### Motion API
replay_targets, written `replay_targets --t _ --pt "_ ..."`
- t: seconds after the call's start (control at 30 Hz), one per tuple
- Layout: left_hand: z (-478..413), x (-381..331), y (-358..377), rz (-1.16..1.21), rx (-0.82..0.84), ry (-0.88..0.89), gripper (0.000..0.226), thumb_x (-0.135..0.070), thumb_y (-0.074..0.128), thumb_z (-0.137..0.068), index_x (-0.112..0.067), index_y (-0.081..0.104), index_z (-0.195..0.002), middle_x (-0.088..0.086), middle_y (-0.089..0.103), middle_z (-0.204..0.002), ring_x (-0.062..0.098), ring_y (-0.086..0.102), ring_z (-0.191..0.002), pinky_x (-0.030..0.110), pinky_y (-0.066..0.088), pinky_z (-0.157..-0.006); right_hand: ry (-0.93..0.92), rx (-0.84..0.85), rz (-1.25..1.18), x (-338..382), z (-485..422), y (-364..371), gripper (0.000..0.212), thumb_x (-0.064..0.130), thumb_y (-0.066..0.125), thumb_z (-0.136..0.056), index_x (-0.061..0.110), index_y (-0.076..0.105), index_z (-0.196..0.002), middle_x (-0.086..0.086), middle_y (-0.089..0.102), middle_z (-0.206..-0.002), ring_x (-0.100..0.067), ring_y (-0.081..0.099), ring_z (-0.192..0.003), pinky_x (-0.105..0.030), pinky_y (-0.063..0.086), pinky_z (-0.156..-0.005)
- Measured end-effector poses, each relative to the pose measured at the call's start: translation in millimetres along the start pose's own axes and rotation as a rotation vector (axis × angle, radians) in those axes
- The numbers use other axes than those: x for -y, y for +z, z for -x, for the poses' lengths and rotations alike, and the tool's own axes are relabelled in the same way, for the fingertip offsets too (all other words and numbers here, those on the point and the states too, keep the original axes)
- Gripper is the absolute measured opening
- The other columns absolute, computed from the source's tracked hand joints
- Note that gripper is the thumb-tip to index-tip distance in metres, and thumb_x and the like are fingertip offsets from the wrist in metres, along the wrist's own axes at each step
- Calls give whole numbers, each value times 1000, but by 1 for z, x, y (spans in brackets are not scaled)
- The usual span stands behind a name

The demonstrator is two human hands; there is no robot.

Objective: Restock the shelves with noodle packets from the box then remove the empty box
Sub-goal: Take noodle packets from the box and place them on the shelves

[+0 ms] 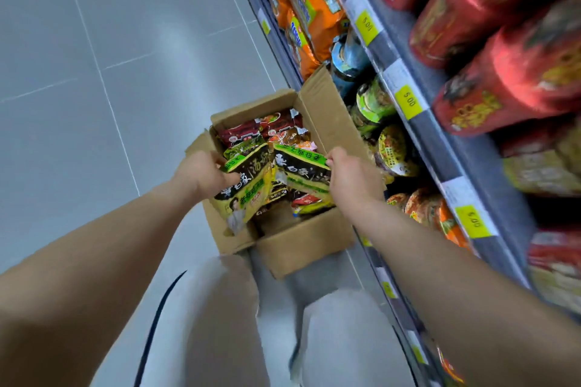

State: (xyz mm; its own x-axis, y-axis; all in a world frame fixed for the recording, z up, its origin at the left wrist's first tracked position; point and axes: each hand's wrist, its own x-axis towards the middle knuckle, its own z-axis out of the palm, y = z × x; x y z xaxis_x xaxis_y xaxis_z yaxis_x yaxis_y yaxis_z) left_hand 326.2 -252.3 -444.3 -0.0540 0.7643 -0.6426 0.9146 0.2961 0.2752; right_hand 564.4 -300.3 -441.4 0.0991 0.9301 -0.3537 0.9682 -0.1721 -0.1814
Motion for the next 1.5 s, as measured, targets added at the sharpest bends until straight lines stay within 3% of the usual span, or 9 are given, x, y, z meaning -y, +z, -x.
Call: replay_targets --t 0.13,0.27,0.5,0.6,0.8,1.03,1.17,1.5 --pt "80 -29 -78 1 -41 21 44 -38 68 -80 -16 62 -117 9 68 -102 25 60 -90 30 48 -76 -23 -17 10 19 42 -99 20 8 46 -94 17 50 -110 -11 66 -93 -31 59 -81 -31 32 -60" --pt "165 -49 -147 116 -141 44 40 -35 71 -78 -16 63 -113 8 70 -98 22 59 -80 26 41 -67 -67 -118 16 38 90 -195 13 14 42 -98 11 50 -107 -15 65 -89 -36 61 -81 -35 36 -58" --pt "229 -32 -200 271 -277 121 32 -29 70 -78 -17 63 -107 3 68 -82 23 64 -75 30 51 -68 -73 -251 38 79 132 -267 16 11 39 -98 13 50 -109 -14 66 -89 -33 60 -77 -33 36 -58" --pt "228 -17 -226 322 -272 188 34 -30 71 -78 -18 63 -109 4 70 -87 24 67 -77 34 54 -72 -32 -308 81 105 137 -281 12 9 43 -96 11 49 -107 -11 65 -85 -28 52 -67 -31 33 -54" --pt "205 39 -310 326 -308 341 29 -29 72 -76 -27 63 -103 6 71 -92 26 66 -83 39 55 -78 136 -441 49 198 133 -289 15 5 46 -93 11 50 -106 -11 67 -83 -32 63 -73 -31 37 -54" --pt "175 96 -388 252 -355 440 34 -33 69 -79 -29 64 -112 -2 68 -97 21 61 -82 27 45 -70 259 -564 39 291 119 -298 11 7 44 -94 7 51 -102 -13 66 -88 -32 63 -76 -30 33 -53" --pt "140 81 -421 263 -339 516 29 -35 68 -81 -30 64 -110 -1 69 -94 22 62 -81 27 43 -65 308 -614 43 310 91 -316 13 5 41 -94 6 51 -103 -13 65 -92 -32 61 -82 -31 31 -56" --pt "40 -38 -544 369 -361 770 24 -26 68 -83 -32 66 -106 -8 70 -98 15 65 -86 31 52 -78 382 -770 113 315 -36 -423 20 4 40 -91 5 48 -109 -13 62 -95 -32 60 -86 -34 35 -63"
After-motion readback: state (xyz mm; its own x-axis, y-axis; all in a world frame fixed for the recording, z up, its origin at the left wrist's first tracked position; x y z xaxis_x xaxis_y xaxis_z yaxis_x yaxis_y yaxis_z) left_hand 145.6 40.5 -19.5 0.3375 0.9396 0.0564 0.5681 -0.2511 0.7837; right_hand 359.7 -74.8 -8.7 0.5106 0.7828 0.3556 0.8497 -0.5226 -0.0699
